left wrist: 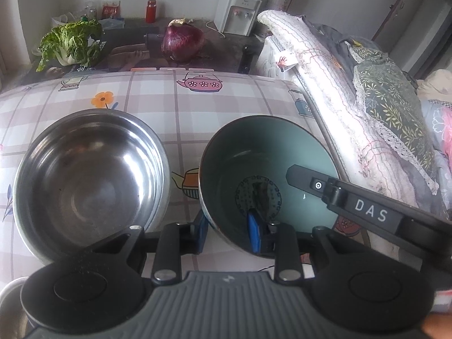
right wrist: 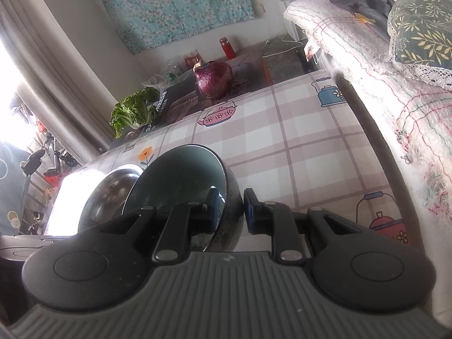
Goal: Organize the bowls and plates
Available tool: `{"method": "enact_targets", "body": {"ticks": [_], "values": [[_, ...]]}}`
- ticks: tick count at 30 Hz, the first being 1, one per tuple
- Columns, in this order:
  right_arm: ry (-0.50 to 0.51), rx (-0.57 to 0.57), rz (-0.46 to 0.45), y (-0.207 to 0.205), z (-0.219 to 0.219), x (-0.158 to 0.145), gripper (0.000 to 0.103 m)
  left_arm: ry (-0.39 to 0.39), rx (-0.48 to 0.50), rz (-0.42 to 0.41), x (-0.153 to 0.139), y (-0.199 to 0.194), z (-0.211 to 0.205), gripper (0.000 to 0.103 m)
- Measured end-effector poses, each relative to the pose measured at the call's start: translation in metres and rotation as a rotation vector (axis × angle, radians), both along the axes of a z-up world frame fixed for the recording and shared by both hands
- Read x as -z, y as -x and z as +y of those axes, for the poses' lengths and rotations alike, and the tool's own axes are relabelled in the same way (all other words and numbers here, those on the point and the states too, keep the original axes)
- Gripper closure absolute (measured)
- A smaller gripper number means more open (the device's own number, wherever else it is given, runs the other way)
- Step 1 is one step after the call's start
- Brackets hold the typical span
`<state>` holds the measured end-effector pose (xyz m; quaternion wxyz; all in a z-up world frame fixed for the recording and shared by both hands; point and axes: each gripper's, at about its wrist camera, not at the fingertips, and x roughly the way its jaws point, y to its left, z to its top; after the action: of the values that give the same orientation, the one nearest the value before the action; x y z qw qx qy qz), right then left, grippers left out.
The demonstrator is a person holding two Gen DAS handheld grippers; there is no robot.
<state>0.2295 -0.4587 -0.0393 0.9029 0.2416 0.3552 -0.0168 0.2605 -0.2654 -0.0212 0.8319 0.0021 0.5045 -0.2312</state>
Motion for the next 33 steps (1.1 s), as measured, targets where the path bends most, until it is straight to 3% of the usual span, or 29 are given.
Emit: {"method": "enact_targets", "body": {"ticks": [19,33], "values": [[0.025,-0.051,-0.037,-0.008,0.027,-0.034,0.084,0.061,-0.051,-0.056,-0.036,-0.001,0.039,0.073],[0.009,-0.167,-0.049,-0.044,0.083,-0.047,0.084,0.062,-0.164,-0.095,-0.052,-0.018,0.106,0.073]]}}
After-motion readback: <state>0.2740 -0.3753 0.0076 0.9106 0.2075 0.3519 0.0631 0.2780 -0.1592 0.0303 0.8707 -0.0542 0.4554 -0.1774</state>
